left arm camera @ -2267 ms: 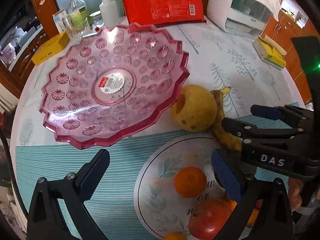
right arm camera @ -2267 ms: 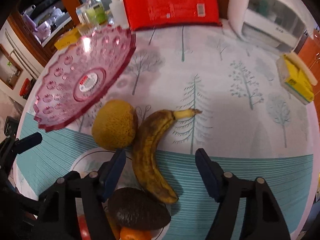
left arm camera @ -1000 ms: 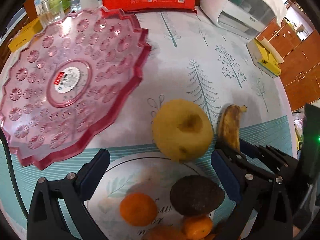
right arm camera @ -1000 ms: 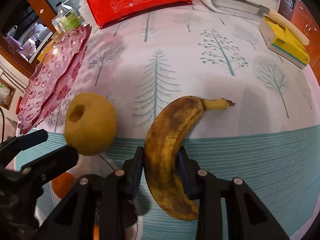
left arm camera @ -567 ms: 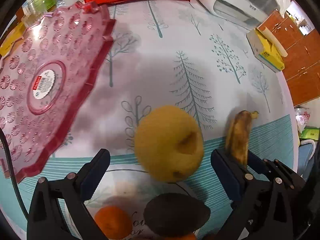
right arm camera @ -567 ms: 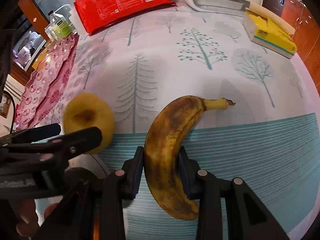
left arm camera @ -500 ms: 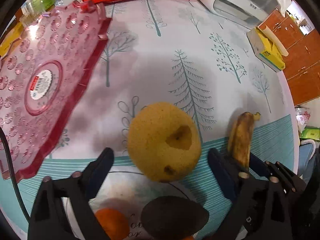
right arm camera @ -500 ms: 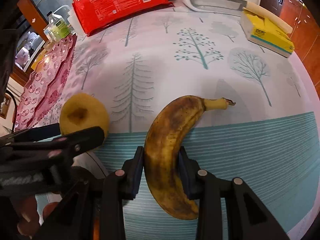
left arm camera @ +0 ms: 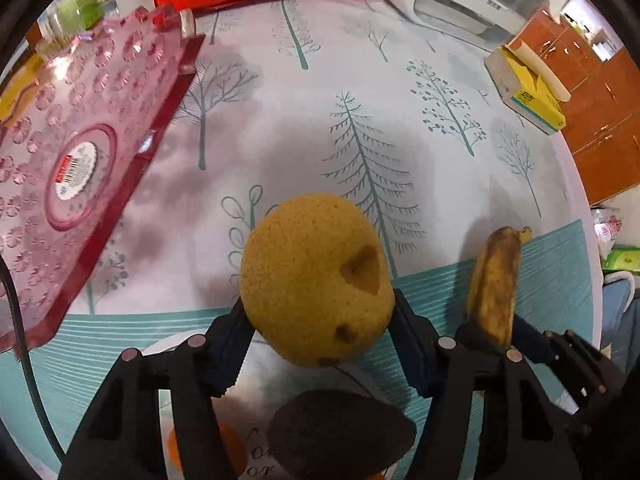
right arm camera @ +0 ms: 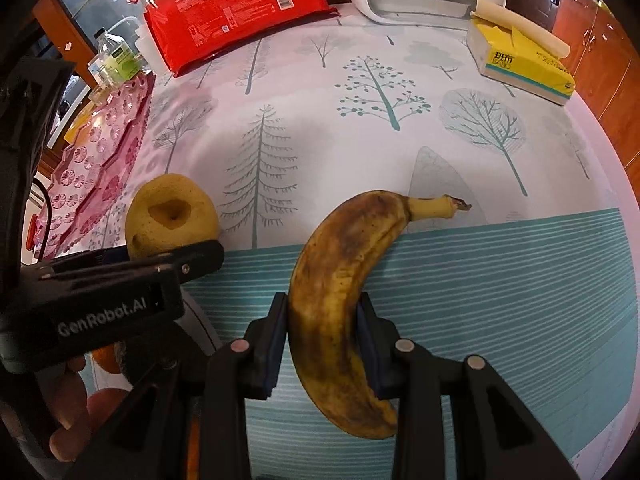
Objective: Organize fruits
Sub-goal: 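Lift and carry the pear and banana with both tools to the pink bowl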
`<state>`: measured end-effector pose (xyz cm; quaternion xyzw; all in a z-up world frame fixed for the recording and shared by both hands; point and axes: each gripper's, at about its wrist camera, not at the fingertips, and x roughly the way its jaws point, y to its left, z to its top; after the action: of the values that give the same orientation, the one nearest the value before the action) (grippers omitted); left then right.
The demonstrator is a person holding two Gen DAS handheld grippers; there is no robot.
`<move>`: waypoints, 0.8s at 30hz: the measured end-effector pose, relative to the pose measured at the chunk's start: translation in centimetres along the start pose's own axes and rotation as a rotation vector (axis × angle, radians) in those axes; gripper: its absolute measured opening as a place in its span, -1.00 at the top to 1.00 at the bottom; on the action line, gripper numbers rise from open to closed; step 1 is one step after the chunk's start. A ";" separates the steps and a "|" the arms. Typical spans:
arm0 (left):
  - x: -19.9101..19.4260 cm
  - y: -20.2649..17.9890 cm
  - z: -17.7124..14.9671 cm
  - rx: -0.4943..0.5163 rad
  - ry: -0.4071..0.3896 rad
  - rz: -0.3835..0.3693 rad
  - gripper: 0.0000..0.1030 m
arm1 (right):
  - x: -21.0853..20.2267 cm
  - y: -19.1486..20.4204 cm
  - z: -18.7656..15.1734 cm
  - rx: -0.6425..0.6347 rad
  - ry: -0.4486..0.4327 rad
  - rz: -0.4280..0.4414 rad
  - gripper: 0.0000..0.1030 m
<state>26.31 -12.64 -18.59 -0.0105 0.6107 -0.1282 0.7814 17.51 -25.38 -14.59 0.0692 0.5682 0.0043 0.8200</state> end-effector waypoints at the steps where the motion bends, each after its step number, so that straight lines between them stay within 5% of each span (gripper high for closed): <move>1: -0.5 0.0 -0.2 0.007 -0.008 0.004 -0.22 | -0.3 0.1 0.0 -0.002 -0.004 0.002 0.35; 11: -9.0 0.8 -3.2 0.054 -0.103 0.045 -0.22 | -5.4 2.2 -0.5 -0.058 -0.050 0.042 0.35; 24: -22.8 8.2 -5.2 0.025 -0.219 0.233 -0.22 | -15.8 10.6 3.7 -0.315 -0.215 0.071 0.36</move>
<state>17.79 0.86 0.34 0.0559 0.5175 -0.0423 0.8528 16.09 -16.68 2.69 -0.0397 0.4669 0.1148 0.8759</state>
